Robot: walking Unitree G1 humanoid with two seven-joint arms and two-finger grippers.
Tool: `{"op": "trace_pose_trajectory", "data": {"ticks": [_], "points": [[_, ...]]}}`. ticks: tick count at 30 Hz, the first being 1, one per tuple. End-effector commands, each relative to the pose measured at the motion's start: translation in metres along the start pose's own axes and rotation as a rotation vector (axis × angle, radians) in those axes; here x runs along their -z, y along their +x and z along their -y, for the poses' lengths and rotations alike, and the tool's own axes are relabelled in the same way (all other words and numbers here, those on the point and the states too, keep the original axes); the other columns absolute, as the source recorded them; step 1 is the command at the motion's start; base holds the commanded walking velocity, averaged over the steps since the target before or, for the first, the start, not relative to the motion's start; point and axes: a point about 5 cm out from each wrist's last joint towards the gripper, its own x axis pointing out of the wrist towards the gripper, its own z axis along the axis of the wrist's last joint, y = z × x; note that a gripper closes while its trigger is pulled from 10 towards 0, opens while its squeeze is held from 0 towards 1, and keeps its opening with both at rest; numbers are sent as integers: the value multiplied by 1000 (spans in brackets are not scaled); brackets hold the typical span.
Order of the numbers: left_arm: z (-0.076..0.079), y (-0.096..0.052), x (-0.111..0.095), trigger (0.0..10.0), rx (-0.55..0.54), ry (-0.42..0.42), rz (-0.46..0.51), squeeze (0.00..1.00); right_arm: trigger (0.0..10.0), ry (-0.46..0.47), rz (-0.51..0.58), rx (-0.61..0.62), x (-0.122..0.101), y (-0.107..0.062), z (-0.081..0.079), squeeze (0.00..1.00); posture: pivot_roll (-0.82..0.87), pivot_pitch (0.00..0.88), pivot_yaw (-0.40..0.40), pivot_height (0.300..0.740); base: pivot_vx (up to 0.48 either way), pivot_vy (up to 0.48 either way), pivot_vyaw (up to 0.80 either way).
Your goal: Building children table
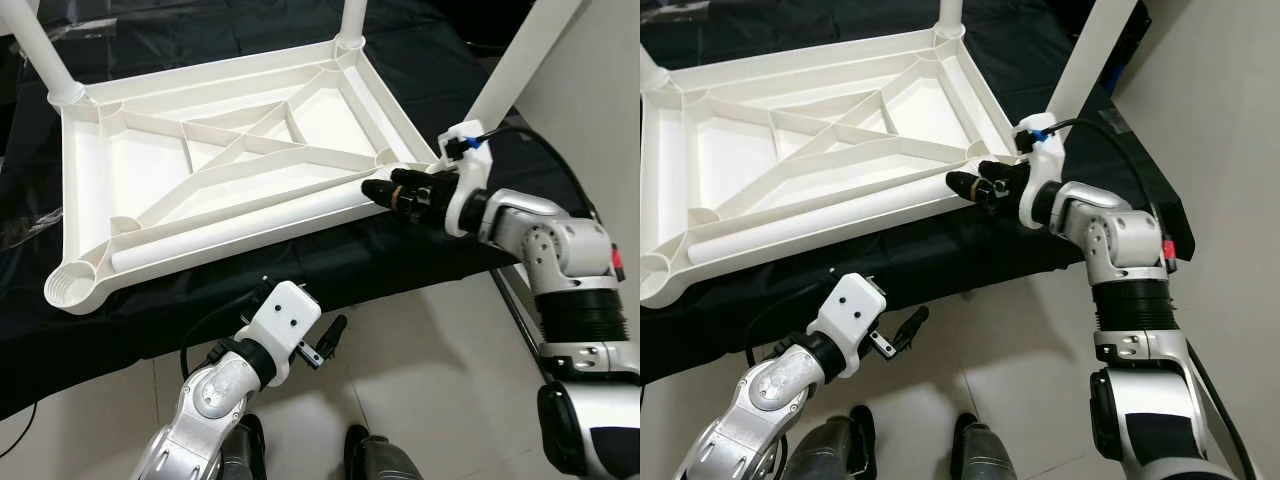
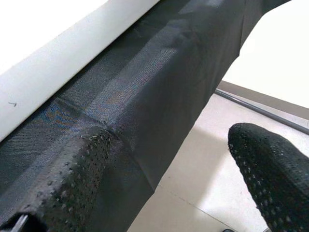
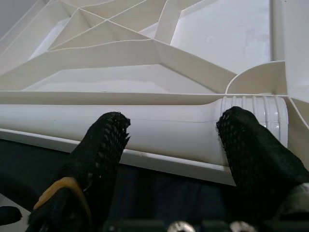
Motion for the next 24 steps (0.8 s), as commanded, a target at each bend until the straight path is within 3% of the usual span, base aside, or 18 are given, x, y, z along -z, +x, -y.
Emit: {"op": "trace_pose_trajectory", "data": {"ticks": [1, 7, 11, 14, 19, 21, 24], "points": [[5, -2, 2, 10000, 14, -10, -16, 0, 10000, 23, -62, 22, 18, 4, 1, 0, 122, 283, -76, 740, 0, 0, 0], [5, -3, 2, 10000, 11, -10, -16, 0, 10000, 6, -60, 36, 20, 6, -2, 0, 120, 288, -81, 740, 0, 0, 0], [6, -4, 4, 10000, 10, -13, -23, 0, 10000, 54, 91, -55, -17, 2, -9, 0, 121, 295, -80, 740, 0, 0, 0], [6, -4, 4, 10000, 9, -15, -25, 0, 10000, 18, 106, 17, -27, -1, 1, 0, 120, 297, -80, 740, 0, 0, 0], [6, -4, 4, 10000, 11, -16, -25, 0, 10000, -9, 59, 127, -24, -5, 17, 0, 118, 302, -78, 740, 0, 0, 0], [7, -4, 4, 10000, 12, -17, -25, 0, 10000, -16, -11, 180, -12, -7, 26, 0, 119, 306, -80, 740, 0, 0, 0], [6, -4, 4, 10000, 10, -17, -27, 0, 10000, 21, -93, 151, 8, -6, 22, 0, 120, 305, -78, 740, 0, 0, 0]]}}
